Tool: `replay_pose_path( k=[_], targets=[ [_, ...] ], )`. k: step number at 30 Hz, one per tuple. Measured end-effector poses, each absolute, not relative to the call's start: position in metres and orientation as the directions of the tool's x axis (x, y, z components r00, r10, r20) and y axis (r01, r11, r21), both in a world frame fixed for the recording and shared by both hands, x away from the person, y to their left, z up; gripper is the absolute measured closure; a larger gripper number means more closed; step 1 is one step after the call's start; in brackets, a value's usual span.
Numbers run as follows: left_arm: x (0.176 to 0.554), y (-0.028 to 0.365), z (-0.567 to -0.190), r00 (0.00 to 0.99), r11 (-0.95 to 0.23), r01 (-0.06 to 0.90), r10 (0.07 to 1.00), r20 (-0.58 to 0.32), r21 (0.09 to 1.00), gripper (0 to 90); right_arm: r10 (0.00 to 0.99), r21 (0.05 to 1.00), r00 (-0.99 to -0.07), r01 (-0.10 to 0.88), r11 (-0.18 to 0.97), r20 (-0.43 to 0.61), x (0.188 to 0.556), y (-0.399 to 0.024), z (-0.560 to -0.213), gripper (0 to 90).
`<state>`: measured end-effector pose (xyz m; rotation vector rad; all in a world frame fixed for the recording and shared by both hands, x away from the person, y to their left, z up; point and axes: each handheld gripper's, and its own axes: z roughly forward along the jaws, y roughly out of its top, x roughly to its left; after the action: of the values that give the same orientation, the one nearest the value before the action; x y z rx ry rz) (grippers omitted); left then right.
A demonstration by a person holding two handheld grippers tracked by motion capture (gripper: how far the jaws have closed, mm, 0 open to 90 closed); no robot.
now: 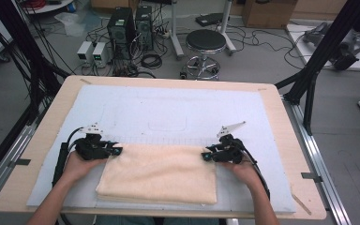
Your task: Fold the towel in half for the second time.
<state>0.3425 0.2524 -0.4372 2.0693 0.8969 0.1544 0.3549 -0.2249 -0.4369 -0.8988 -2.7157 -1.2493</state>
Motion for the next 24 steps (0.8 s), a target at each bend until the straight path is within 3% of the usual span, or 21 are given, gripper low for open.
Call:
replay_pose_path(
  k=[3,10,21,23,24],
  targets=[
    [0.340,0.251,-0.434,0.734,-0.376,0.525,0.654,-0.183,0.764,76.2,0.482,0.693,-0.841,0.499,0.520,0.244,0.354,-0.225,-0.433,79.5],
    [0.354,0.245,-0.420,0.678,-0.290,0.473,0.722,-0.134,0.832,78.7,0.524,0.725,-0.839,0.451,0.521,0.145,0.367,-0.226,-0.408,81.4],
    [0.420,0.230,-0.410,0.592,-0.235,0.479,0.798,-0.114,0.846,78.6,0.634,0.741,-0.773,0.450,0.498,0.043,0.434,-0.224,-0.389,80.4],
    [0.426,0.229,-0.419,0.590,-0.247,0.495,0.799,-0.114,0.833,76.5,0.635,0.737,-0.771,0.454,0.500,0.044,0.443,-0.224,-0.393,77.0],
    [0.428,0.229,-0.423,0.586,-0.257,0.508,0.803,-0.111,0.822,72.3,0.642,0.728,-0.766,0.461,0.508,0.038,0.446,-0.223,-0.396,70.6]
  ],
)
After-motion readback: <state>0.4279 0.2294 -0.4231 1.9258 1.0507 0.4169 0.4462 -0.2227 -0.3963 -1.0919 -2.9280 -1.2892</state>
